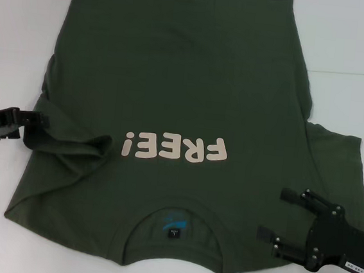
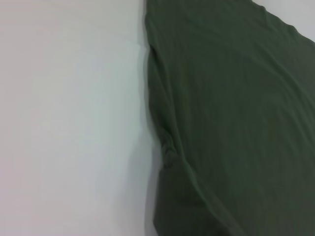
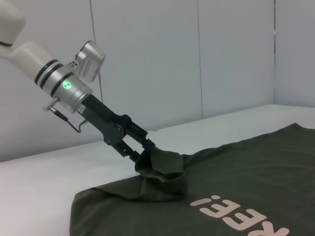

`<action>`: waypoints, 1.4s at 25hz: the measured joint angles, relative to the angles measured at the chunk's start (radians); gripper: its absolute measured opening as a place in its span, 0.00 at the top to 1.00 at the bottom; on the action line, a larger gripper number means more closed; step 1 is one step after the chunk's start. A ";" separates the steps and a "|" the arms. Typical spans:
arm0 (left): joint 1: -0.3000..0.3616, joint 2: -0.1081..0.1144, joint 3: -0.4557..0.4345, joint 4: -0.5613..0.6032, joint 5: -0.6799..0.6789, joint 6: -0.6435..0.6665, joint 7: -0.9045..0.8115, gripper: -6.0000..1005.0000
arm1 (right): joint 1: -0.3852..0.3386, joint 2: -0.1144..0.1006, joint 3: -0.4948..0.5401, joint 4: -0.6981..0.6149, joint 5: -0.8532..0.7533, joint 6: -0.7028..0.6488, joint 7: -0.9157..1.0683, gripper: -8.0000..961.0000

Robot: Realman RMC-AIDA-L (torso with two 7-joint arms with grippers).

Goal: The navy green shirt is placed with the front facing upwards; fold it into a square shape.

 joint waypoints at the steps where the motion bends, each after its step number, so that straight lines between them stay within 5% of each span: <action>1: 0.000 0.000 0.000 0.000 0.000 0.000 0.000 0.20 | 0.000 0.001 0.000 0.000 0.000 0.000 0.000 0.05; 19: -0.053 -0.015 -0.005 -0.090 -0.023 -0.059 0.006 0.20 | 0.000 0.000 0.000 0.000 0.000 0.003 -0.001 0.05; 29: -0.086 -0.017 -0.005 -0.152 -0.251 -0.090 0.102 0.20 | -0.002 -0.001 0.001 0.000 0.002 0.003 -0.002 0.05; 35: -0.066 -0.042 -0.005 -0.181 -0.436 -0.090 0.203 0.20 | -0.003 -0.001 0.001 0.000 0.002 0.002 -0.002 0.05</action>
